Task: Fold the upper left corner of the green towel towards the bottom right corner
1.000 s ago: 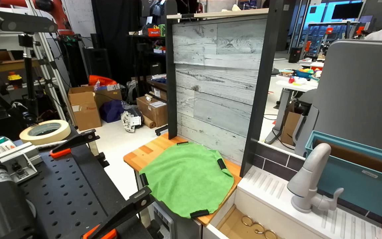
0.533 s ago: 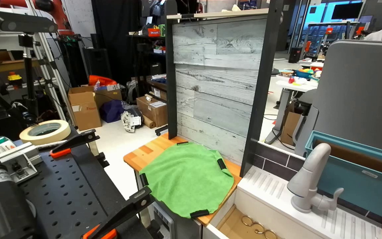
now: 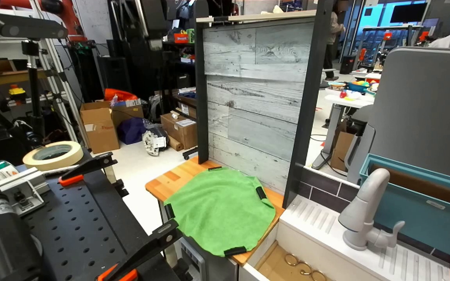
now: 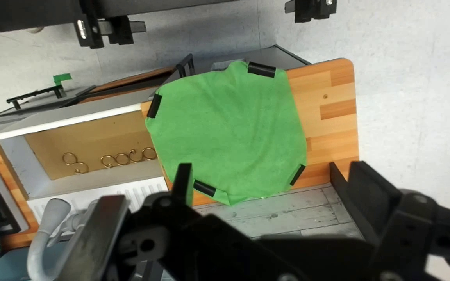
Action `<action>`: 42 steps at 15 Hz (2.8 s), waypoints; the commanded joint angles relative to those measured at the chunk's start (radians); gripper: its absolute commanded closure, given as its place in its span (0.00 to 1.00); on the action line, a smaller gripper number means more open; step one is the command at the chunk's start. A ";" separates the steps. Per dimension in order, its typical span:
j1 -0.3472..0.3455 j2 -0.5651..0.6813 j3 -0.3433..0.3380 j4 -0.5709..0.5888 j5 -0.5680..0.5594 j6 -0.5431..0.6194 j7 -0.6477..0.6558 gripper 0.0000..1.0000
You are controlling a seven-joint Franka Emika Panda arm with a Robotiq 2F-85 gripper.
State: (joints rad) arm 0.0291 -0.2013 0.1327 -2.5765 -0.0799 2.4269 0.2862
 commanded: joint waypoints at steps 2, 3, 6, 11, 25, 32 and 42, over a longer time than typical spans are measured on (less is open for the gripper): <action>0.000 0.312 0.008 0.107 -0.147 0.204 0.166 0.00; 0.011 0.384 -0.013 0.139 -0.190 0.246 0.210 0.00; 0.083 0.561 -0.101 0.247 -0.252 0.307 0.299 0.00; 0.168 0.667 -0.183 0.303 -0.171 0.298 0.250 0.00; 0.418 0.913 -0.362 0.497 -0.241 0.357 0.457 0.00; 0.397 1.065 -0.322 0.597 -0.141 0.542 0.381 0.00; 0.314 1.198 -0.240 0.709 0.089 0.609 0.156 0.00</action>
State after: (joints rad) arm 0.3661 0.9544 -0.1381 -1.9228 -0.0495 3.0240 0.5128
